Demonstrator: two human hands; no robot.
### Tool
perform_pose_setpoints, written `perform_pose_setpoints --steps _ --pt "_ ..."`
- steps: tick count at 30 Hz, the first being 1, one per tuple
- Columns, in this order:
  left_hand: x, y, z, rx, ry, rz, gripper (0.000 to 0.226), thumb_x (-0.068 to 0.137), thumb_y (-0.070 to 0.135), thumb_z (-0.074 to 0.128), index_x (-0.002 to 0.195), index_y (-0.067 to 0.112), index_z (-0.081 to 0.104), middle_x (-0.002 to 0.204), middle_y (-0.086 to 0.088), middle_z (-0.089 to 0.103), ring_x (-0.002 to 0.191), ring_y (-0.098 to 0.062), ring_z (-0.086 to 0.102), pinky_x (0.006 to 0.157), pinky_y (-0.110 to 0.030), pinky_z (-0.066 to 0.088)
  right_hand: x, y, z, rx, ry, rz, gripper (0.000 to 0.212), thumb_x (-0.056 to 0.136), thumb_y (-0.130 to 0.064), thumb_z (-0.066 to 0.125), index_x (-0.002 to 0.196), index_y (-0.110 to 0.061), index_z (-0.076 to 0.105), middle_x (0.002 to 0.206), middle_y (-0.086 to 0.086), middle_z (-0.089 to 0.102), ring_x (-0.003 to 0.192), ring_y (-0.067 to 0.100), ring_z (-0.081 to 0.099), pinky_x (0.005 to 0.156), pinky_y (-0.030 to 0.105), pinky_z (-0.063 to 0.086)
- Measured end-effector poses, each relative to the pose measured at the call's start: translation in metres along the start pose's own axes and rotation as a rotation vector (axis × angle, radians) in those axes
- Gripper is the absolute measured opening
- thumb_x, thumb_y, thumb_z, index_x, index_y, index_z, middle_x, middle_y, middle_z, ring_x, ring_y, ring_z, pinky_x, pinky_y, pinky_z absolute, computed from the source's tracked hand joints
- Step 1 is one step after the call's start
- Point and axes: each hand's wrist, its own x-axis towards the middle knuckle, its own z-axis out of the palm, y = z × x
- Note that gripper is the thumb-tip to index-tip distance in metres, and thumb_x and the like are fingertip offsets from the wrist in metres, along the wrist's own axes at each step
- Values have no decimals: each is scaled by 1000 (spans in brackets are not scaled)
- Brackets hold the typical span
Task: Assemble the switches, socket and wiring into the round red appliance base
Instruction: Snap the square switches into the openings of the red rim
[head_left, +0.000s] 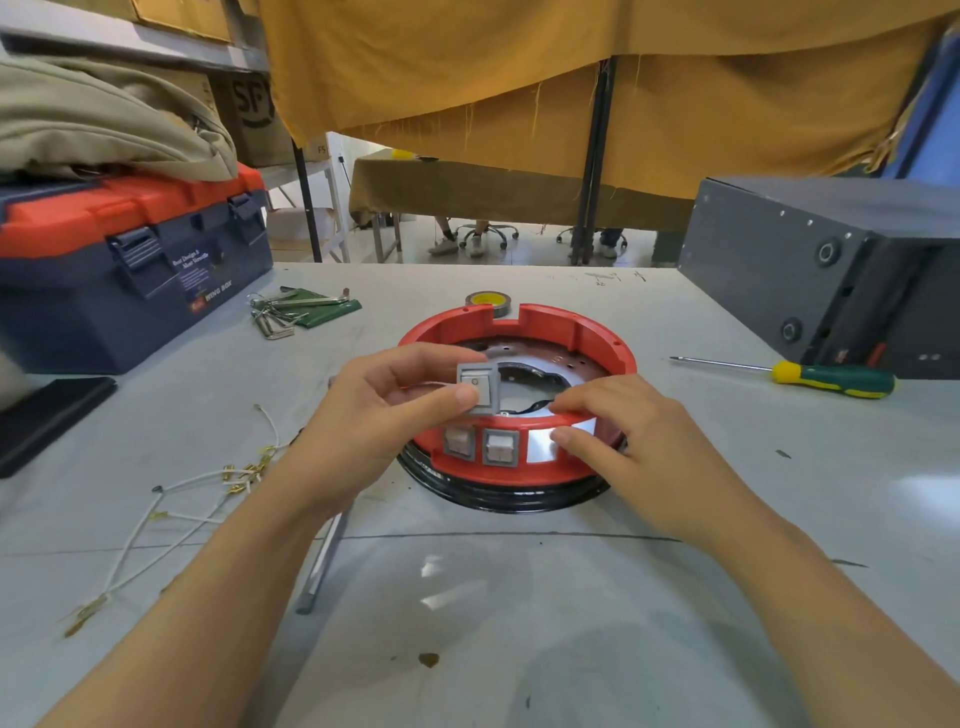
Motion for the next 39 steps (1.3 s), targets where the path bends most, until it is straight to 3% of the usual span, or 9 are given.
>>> perform_pose_setpoints --steps 7,15,17,19,21,25,31,36,39 --pt "0 -1 3 87 20 1 28 72 33 66 99 36 69 96 9 72 92 -5 67 64 -15 53 0 0 4 -42 22 -10 29 91 -39 53 115 -26 63 108 -17 57 99 -3 39 89 16 32" --pt "-2 -1 8 133 15 23 29 69 34 68 97 27 70 92 10 73 84 -3 69 61 -11 51 0 -3 2 -41 30 -17 28 91 -38 53 113 -24 64 113 -11 61 106 6 45 100 30 35" --pt "-2 -1 10 154 -13 56 28 70 32 73 97 28 71 93 9 73 87 -6 69 65 -14 53 0 -4 1 -23 74 -33 26 90 -35 57 111 -24 65 114 -14 60 113 4 44 104 25 30" --pt "-3 -1 13 217 -33 107 27 72 32 78 98 33 70 96 11 72 91 -9 67 67 -18 55 0 -4 -4 62 113 -26 22 87 -34 60 109 -31 65 109 -27 54 108 -10 40 95 3 25" --pt "-5 -3 17 268 -38 163 28 71 33 75 99 33 69 96 10 71 86 -13 67 66 -20 55 -2 -6 -12 205 108 -15 19 85 -36 64 104 -40 61 101 -35 51 104 -14 44 85 -4 30" --pt "-6 -8 26 354 -27 252 29 72 26 78 99 27 68 89 3 69 76 -14 64 70 -24 54 -5 -14 -22 450 1 -41 29 74 -34 75 101 -34 65 89 -17 63 87 5 60 70 15 50" --pt "-10 -7 33 505 -66 330 31 75 24 72 104 14 70 83 6 67 75 -10 64 68 -13 50 -6 -15 -21 456 -34 -18 20 74 -18 77 89 -27 69 80 -9 67 76 9 64 71 20 53" --pt "-11 -6 33 691 -18 371 29 74 26 75 103 24 69 88 21 62 87 -8 55 74 -18 46 -7 -12 -23 433 -79 -26 18 75 -10 76 87 -20 67 72 -7 66 68 11 63 67 23 55" --pt "-11 -8 36 722 -15 381 29 73 34 73 100 22 70 89 18 63 88 -9 51 77 -24 43 -8 -12 -24 403 -94 -27 18 74 -8 76 85 -19 66 70 -5 65 66 12 63 66 25 54"
